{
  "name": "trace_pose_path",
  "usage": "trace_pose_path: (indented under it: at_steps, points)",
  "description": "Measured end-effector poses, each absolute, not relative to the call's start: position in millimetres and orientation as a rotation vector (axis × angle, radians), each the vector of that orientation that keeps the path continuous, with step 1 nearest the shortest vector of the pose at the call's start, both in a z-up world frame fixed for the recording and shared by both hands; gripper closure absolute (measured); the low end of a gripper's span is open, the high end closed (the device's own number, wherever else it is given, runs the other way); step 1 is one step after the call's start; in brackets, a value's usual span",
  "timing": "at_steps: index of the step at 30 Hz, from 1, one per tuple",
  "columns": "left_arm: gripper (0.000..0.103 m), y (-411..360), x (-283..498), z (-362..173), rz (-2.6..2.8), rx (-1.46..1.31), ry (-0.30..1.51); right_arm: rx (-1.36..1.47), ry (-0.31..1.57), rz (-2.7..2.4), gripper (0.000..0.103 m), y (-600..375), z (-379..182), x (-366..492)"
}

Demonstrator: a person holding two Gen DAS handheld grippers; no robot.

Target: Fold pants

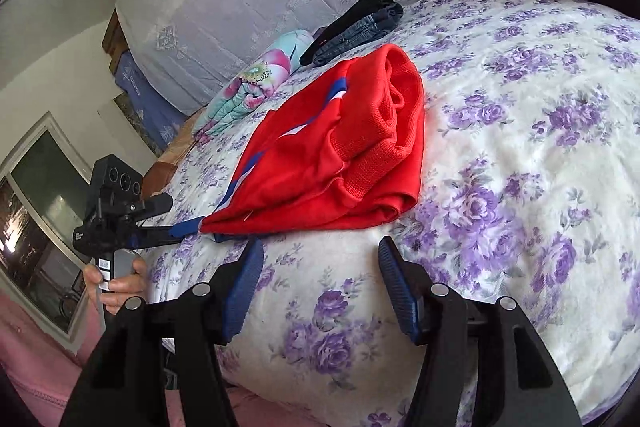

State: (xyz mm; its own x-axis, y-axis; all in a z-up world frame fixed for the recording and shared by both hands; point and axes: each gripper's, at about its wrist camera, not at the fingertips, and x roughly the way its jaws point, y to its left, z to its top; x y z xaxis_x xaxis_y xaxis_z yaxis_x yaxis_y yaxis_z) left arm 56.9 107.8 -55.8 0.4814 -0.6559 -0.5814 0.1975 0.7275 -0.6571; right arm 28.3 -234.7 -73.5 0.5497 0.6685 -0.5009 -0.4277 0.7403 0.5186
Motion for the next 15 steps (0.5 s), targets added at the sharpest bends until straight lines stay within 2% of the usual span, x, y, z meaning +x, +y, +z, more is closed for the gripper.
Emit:
trace_pose_path:
  at_steps: [6, 15]
  points:
    - [0.005, 100, 77, -69, -0.567, -0.649, 1.001, 0.382, 0.726, 0.692, 0.042, -238, -76, 29]
    - [0.005, 75, 110, -68, -0.577, -0.614, 1.038, 0.447, 0.702, 0.754, 0.042, -251, -66, 48]
